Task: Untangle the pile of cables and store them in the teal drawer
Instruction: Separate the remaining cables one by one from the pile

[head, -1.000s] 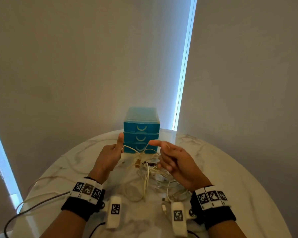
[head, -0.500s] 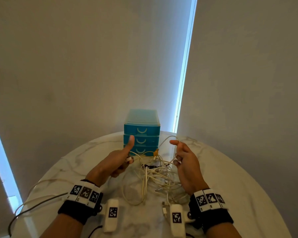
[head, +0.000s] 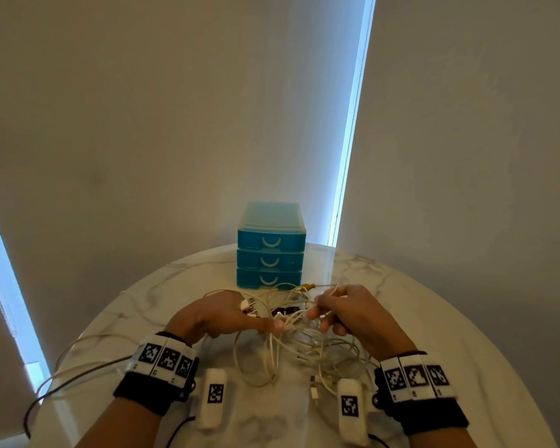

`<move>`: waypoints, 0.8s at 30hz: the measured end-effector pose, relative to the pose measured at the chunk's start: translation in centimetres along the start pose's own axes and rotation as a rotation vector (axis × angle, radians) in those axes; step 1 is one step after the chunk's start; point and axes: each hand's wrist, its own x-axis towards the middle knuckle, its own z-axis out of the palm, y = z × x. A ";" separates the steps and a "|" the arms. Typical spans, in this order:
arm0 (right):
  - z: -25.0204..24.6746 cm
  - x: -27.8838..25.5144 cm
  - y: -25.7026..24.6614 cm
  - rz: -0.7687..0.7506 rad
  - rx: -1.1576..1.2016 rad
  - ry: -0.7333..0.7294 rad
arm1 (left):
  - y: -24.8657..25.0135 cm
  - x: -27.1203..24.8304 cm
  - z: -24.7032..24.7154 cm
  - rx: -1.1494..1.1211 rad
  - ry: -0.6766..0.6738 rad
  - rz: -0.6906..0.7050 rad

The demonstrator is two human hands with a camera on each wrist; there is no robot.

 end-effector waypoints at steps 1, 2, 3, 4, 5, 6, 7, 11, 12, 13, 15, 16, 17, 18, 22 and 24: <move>-0.1 -0.3 -0.2 0.011 -0.027 -0.032 | 0.0 0.0 -0.1 -0.067 0.055 0.009; -0.1 -0.5 -0.3 0.018 -0.043 -0.058 | -0.1 0.2 -0.2 -0.137 0.115 0.029; -0.1 -0.6 -0.4 0.019 -0.056 -0.072 | -0.2 0.5 -0.4 -0.189 0.166 0.061; 0.1 -0.6 -0.3 0.016 -0.066 -0.071 | -0.2 0.6 -0.5 -0.234 0.210 0.087; 0.4 -0.5 -0.1 0.003 -0.069 -0.054 | -0.3 0.7 -0.5 -0.277 0.255 0.092; 0.7 -0.3 0.1 -0.019 -0.065 -0.025 | -0.3 0.8 -0.5 -0.331 0.300 0.087; 1.0 -0.1 0.3 -0.046 -0.061 0.008 | -0.4 1.0 -0.5 -0.379 0.344 0.075; 2.1 0.0 0.3 -0.128 -0.058 0.073 | -0.6 1.1 -0.3 -0.434 0.380 0.058; 2.5 -0.1 0.2 -0.129 -0.049 0.078 | -0.6 1.0 -0.2 -0.445 0.363 0.049; 2.8 -0.1 0.2 -0.126 -0.037 0.081 | -0.6 1.1 -0.1 -0.448 0.353 0.039; 3.7 -0.4 0.2 -0.108 -0.039 0.064 | -0.5 1.2 0.0 -0.452 0.354 0.037; 4.1 -0.5 0.1 -0.095 -0.055 0.039 | -0.4 1.2 0.0 -0.454 0.350 0.042; 4.5 -0.5 0.2 -0.081 -0.079 0.004 | -0.4 1.2 0.1 -0.445 0.336 0.053; 4.9 -0.5 0.1 -0.068 -0.100 -0.042 | -0.3 1.1 0.0 -0.428 0.314 0.073; 4.5 -0.6 -1.1 0.019 -0.241 -0.221 | -0.7 0.9 0.4 -0.415 0.234 0.126; 2.7 -1.3 -2.7 0.066 -0.325 -0.226 | -0.8 0.8 0.3 -0.414 0.236 0.135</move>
